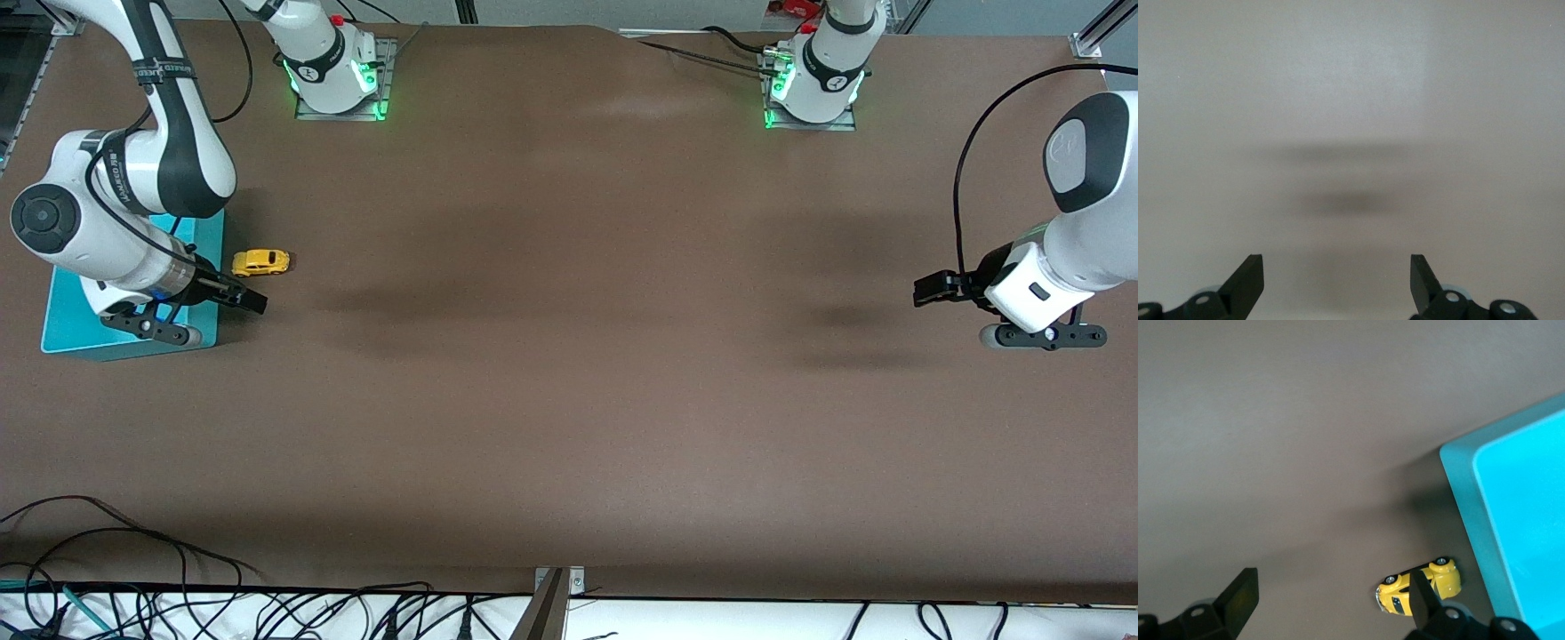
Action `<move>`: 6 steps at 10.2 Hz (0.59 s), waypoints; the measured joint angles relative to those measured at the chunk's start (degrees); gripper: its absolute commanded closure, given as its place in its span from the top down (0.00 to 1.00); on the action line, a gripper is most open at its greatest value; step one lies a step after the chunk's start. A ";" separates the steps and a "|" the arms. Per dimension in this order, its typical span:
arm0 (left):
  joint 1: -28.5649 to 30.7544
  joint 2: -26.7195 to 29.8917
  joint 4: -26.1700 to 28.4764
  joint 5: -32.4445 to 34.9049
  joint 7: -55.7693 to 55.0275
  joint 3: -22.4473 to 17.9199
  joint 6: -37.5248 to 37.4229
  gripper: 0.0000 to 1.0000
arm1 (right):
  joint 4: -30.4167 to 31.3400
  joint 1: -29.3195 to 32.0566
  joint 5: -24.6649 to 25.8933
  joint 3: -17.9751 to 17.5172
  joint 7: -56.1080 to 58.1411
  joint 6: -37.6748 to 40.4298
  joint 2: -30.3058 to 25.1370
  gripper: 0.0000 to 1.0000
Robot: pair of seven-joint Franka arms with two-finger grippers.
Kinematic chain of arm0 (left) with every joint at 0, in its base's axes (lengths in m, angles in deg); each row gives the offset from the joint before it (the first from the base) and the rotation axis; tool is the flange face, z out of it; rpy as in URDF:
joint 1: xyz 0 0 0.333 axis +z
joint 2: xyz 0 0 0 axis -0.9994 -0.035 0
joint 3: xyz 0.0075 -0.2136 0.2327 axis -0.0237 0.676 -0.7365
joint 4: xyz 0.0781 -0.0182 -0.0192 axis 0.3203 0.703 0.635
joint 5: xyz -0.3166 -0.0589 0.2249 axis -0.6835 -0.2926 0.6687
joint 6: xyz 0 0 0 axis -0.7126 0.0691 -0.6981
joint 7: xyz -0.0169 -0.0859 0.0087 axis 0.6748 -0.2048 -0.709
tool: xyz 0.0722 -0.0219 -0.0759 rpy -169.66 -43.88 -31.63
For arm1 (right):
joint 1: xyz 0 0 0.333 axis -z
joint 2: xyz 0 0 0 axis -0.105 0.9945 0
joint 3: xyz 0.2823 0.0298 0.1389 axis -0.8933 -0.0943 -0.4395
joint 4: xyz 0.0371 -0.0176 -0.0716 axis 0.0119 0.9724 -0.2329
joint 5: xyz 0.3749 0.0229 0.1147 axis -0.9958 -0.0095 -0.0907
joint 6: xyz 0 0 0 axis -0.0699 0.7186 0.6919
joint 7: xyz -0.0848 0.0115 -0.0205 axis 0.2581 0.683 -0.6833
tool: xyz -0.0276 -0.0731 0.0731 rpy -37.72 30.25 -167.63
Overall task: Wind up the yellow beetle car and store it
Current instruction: 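Close the right gripper on the yellow car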
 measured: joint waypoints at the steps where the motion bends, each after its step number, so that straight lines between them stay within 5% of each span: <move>1: 0.00 0.00 0.00 0.00 0.01 0.00 0.00 0.98 | 0.78 0.23 -0.01 0.15 -5.60 -0.30 0.03 1.00; 6: 0.01 0.00 0.00 0.00 0.03 0.00 -0.02 0.98 | 9.64 2.17 0.00 1.34 -30.81 -1.04 0.25 1.00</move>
